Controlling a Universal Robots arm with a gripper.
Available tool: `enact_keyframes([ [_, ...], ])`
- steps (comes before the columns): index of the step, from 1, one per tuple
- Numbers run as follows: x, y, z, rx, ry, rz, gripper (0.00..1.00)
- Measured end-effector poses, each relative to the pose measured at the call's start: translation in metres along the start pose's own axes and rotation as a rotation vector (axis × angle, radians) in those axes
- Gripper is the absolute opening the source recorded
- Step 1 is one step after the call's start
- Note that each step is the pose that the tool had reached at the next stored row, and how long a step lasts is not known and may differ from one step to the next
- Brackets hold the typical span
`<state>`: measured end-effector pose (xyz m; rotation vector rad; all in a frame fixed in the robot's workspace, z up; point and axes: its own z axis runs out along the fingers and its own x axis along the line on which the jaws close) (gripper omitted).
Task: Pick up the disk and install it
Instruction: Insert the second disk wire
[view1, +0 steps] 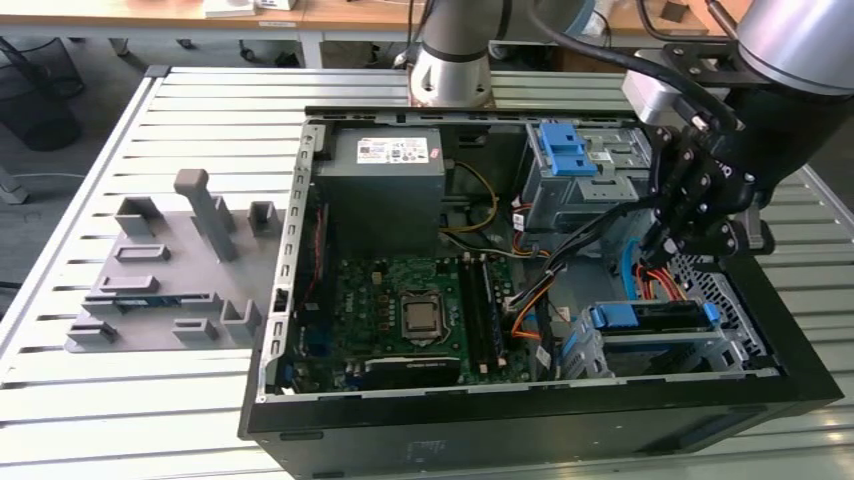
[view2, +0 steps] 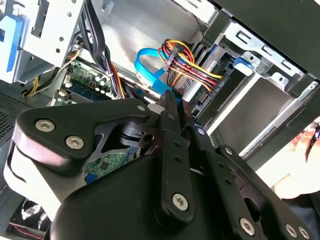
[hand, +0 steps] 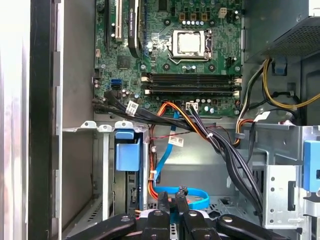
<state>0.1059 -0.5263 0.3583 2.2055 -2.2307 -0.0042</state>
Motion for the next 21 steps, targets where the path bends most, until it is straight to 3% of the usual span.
enact_keyframes([
  [1,0.0,0.0,0.0007,-0.0001,-0.0004,0.0,0.17],
  [2,0.0003,0.0,0.0012,-0.0003,-0.0132,0.0,0.17],
  [5,0.0018,0.0,0.0016,-0.0008,-0.0664,0.0,0.17],
  [6,0.0021,0.0,0.0017,-0.0009,-0.0763,0.0,0.17],
  [10,0.0053,0.0002,0.0027,-0.0009,-0.0783,0.0,0.17],
  [17,0.0178,0.0018,0.0105,-0.0006,-0.0782,-0.001,0.17],
  [21,0.0201,0.0019,0.0129,-0.0005,-0.0784,0.0,0.17],
])
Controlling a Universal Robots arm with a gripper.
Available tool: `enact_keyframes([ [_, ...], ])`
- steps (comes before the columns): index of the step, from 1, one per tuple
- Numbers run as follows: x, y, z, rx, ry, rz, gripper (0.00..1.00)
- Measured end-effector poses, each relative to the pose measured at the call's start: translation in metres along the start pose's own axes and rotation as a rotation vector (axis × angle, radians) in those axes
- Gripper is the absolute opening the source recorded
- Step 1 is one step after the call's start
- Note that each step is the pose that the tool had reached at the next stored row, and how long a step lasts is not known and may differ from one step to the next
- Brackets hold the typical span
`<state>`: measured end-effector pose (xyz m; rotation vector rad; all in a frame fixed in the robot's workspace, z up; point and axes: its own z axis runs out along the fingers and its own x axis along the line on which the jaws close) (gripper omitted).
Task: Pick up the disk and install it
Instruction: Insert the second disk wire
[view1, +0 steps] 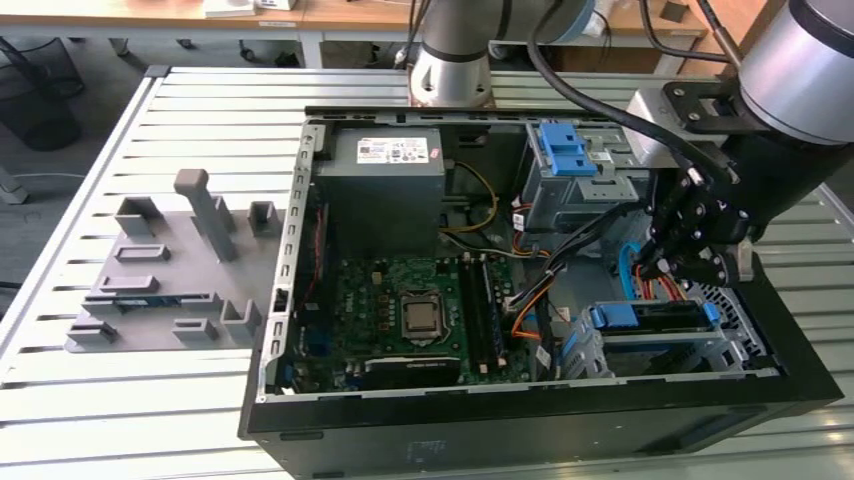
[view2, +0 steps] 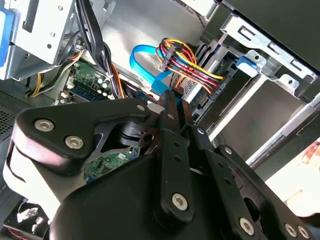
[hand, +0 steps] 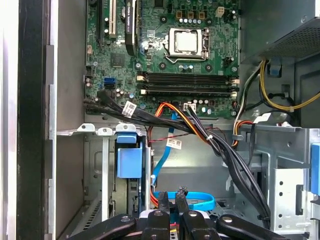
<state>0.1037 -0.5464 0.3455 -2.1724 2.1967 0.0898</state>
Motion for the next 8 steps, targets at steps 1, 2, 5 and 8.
enact_keyframes([
  [1,0.0,0.0,0.0,0.0,0.0001,0.0,0.17],
  [2,0.0,0.0,0.0,0.0,0.0001,0.0,0.17],
  [5,0.0013,0.0,-0.0001,0.0,0.0003,0.0,0.17],
  [8,0.0058,0.0,0.0001,0.0002,0.0001,0.0,0.17],
])
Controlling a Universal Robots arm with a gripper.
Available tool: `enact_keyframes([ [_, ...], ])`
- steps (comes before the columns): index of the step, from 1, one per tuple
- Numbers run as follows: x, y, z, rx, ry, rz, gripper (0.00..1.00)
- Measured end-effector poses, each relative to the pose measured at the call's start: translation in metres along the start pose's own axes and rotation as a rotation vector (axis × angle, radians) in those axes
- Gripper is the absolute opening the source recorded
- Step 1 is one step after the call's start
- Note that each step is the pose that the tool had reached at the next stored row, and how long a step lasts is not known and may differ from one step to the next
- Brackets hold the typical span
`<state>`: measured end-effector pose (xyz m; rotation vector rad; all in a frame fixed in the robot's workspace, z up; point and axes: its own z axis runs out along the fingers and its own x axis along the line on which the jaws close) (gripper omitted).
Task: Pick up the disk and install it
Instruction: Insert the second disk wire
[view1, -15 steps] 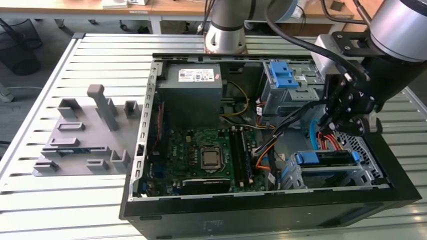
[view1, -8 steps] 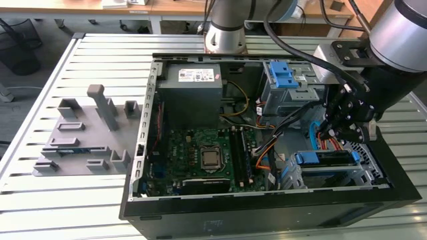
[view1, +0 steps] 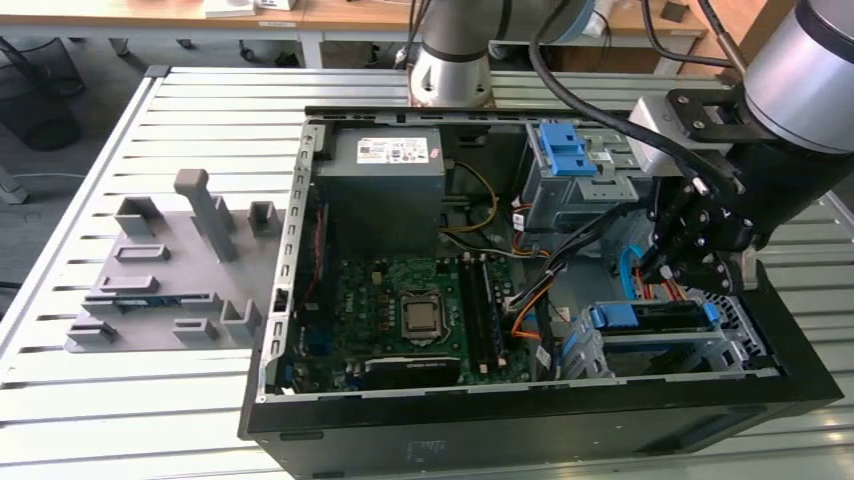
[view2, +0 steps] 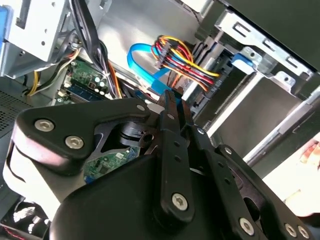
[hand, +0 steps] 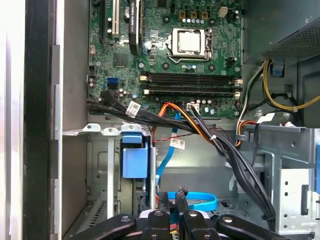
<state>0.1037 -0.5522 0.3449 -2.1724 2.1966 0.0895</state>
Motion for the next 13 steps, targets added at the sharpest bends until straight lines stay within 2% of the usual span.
enact_keyframes([
  [4,0.0077,0.0001,0.0005,0.0008,0.0001,0.0,0.17],
  [13,0.0172,0.0,0.003,0.0011,0.0003,0.0,0.17],
])
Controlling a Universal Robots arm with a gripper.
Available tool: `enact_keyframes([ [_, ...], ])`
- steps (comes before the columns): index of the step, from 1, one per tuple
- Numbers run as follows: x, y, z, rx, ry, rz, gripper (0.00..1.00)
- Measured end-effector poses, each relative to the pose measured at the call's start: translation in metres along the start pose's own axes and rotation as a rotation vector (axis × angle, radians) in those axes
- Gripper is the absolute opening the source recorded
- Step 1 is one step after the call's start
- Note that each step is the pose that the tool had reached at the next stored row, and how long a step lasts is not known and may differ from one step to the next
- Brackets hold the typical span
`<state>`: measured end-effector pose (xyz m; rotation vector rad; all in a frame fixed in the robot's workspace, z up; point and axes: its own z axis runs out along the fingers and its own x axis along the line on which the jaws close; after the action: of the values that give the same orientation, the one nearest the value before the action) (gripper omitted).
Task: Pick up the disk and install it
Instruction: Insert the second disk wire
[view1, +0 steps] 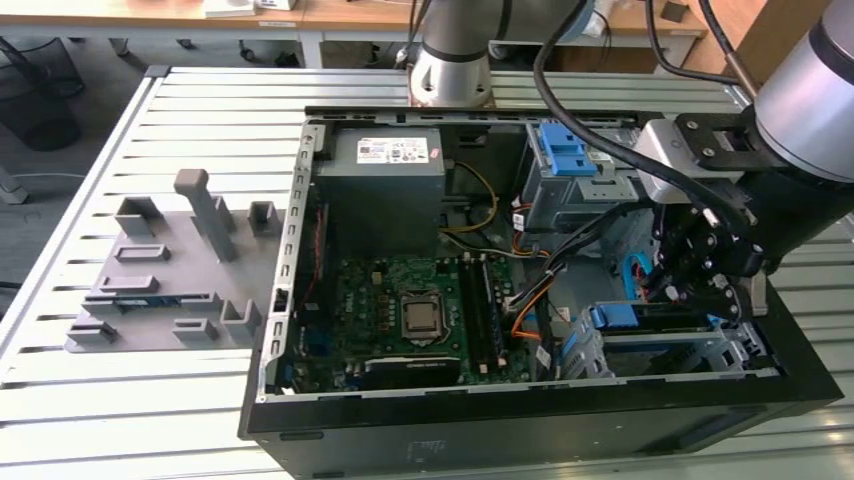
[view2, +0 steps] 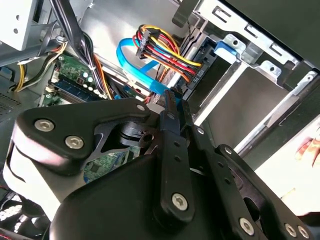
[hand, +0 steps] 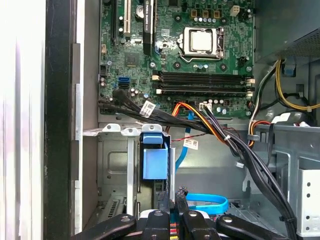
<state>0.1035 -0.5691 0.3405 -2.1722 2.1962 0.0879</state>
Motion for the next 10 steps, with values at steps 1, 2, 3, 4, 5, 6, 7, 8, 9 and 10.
enact_keyframes([
  [1,0.0006,0.0,0.0002,0.0,0.0002,0.0,0.17],
  [2,0.0011,0.0,0.0004,0.0,0.0003,0.0,0.17],
  [3,0.0017,0.0,0.0006,0.0,0.0005,0.0,0.17],
  [4,0.0023,0.0,0.0008,0.0,0.0005,0.0,0.17],
  [5,0.0028,0.0,0.001,0.0,0.0005,0.0,0.17],
  [6,0.0031,0.0,0.0011,0.0001,0.0005,0.0,0.17],
  [7,0.0031,-0.0001,0.0011,0.0004,0.0005,0.0,0.17],
  [8,0.0031,-0.0001,0.0011,0.001,0.0005,0.0,0.17],
  [9,0.0031,-0.0001,0.0011,0.0015,0.0005,0.0,0.17],
  [10,0.0031,-0.0001,0.0011,0.0019,0.0006,0.0,0.17],
])
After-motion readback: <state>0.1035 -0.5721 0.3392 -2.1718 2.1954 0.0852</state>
